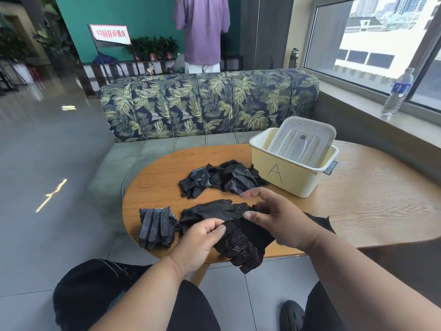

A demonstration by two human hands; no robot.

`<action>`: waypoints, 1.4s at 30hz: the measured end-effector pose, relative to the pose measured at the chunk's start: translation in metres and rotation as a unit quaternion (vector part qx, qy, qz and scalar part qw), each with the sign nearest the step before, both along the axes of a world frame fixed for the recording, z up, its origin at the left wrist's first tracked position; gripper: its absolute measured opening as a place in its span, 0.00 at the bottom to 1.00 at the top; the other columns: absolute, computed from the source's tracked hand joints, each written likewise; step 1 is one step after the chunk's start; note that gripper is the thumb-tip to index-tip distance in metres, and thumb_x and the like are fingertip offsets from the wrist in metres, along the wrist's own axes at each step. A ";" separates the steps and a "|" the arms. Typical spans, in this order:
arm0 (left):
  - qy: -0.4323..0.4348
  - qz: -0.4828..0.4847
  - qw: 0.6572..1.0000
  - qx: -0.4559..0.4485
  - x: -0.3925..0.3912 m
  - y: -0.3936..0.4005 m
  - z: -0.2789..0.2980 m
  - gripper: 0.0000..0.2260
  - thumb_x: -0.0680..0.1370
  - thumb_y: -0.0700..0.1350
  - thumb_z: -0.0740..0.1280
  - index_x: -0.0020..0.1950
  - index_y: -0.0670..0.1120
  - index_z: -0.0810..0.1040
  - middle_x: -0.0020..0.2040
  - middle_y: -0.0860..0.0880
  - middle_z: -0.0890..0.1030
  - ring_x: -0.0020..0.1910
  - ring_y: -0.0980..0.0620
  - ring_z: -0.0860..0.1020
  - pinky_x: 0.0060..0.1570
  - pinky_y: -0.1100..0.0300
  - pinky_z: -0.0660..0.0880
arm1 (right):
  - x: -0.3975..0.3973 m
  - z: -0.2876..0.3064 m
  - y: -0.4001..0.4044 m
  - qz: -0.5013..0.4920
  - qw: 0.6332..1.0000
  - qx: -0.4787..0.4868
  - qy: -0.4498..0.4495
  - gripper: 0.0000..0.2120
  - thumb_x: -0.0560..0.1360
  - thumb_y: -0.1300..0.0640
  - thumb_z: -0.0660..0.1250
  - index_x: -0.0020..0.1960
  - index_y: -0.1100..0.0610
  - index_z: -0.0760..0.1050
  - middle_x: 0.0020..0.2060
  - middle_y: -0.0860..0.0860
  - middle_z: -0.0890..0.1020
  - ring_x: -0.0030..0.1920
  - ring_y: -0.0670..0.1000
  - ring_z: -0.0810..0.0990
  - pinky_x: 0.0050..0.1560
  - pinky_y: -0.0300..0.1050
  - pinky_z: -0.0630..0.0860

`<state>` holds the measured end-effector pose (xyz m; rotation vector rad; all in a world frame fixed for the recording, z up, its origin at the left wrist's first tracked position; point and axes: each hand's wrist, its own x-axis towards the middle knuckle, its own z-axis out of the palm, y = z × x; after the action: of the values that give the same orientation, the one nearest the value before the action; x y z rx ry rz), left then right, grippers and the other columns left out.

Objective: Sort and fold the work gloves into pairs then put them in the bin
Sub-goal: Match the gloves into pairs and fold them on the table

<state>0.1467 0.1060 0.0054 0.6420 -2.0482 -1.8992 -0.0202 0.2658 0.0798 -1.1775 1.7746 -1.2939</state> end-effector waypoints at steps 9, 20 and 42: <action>0.012 0.022 0.999 0.047 -0.001 -0.001 -0.002 0.10 0.86 0.41 0.61 0.60 0.41 0.81 0.55 0.37 0.85 0.55 0.43 0.83 0.61 0.47 0.78 | -0.004 -0.012 -0.003 -0.015 0.993 0.052 0.102 0.24 0.62 0.34 0.82 0.48 0.48 0.82 0.44 0.49 0.86 0.46 0.51 0.86 0.49 0.51 0.84; -0.012 0.048 0.999 -0.004 0.003 -0.009 -0.014 0.13 0.86 0.43 0.61 0.55 0.55 0.84 0.54 0.45 0.86 0.59 0.43 0.83 0.66 0.40 0.75 | -0.005 -0.018 -0.009 -0.004 0.983 0.128 0.131 0.05 0.76 0.52 0.77 0.49 0.48 0.82 0.40 0.45 0.86 0.36 0.41 0.82 0.38 0.38 0.79; -0.037 0.180 0.958 -0.223 0.007 -0.030 0.009 0.11 0.84 0.53 0.62 0.66 0.59 0.75 0.56 0.59 0.79 0.50 0.61 0.78 0.54 0.59 0.76 | 0.014 -0.027 -0.043 -0.083 0.989 0.026 -0.118 0.02 0.85 0.61 0.64 0.58 0.58 0.73 0.46 0.58 0.83 0.37 0.55 0.82 0.36 0.51 0.81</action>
<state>0.1534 0.0755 0.0141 0.8975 -2.1239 -1.1790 -0.0066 0.2232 0.0526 -0.8249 1.7477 -1.4099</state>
